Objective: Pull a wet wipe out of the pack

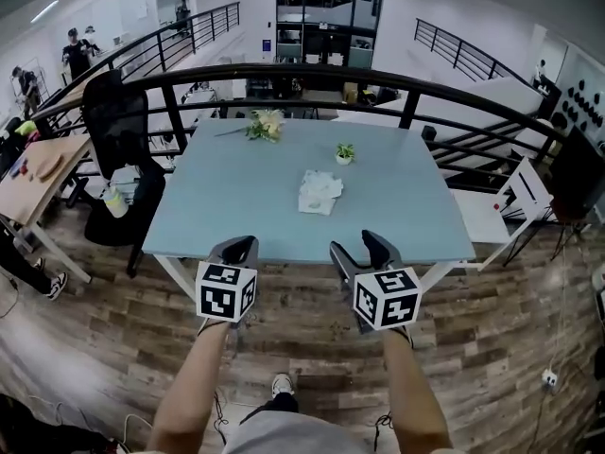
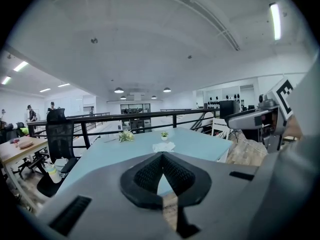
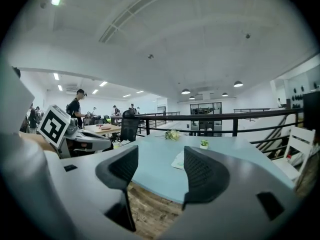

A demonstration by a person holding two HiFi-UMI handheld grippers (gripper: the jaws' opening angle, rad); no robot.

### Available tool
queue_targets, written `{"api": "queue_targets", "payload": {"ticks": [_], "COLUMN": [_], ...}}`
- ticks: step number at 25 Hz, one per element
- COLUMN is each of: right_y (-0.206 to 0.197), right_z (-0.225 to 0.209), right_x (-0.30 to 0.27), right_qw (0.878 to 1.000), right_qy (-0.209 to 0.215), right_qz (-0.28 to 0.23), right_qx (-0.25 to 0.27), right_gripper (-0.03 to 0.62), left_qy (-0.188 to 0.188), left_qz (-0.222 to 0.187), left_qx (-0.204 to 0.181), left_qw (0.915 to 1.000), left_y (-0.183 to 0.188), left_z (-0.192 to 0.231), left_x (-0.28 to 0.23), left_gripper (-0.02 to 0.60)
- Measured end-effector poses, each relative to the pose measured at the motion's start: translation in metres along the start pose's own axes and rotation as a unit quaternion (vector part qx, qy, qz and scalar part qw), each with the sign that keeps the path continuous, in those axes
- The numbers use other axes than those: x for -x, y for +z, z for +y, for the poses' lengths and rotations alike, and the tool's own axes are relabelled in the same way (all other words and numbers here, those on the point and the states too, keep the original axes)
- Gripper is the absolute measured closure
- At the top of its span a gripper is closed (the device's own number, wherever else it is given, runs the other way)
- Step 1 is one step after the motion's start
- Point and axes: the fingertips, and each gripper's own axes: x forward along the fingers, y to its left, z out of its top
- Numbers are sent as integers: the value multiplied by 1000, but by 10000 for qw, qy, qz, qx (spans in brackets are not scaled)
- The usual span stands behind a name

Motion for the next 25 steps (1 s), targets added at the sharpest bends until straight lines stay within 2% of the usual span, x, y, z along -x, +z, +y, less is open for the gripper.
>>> {"api": "queue_targets", "payload": {"ticks": [12,18,25], "right_y": [16,21,18], "right_z": [-9,-14,-22], "right_x": [-75,-103,-117], "right_qw": [9996,9993,9987], "right_qy": [-220,-320,-421], "right_qz": [170,159,178], "right_qx": [-28,-102,-215], "right_gripper": [326,326,326], "left_qy": [-288,-394,-544], "left_qz": [3,38,86], "left_qx": [-52,-62,-149], "left_qw": [9996,9992,9984], "left_y": [23,23,24], "left_z": [54,73,76], "left_x": [-63,-85,-104], "left_gripper": [591,591,591]}}
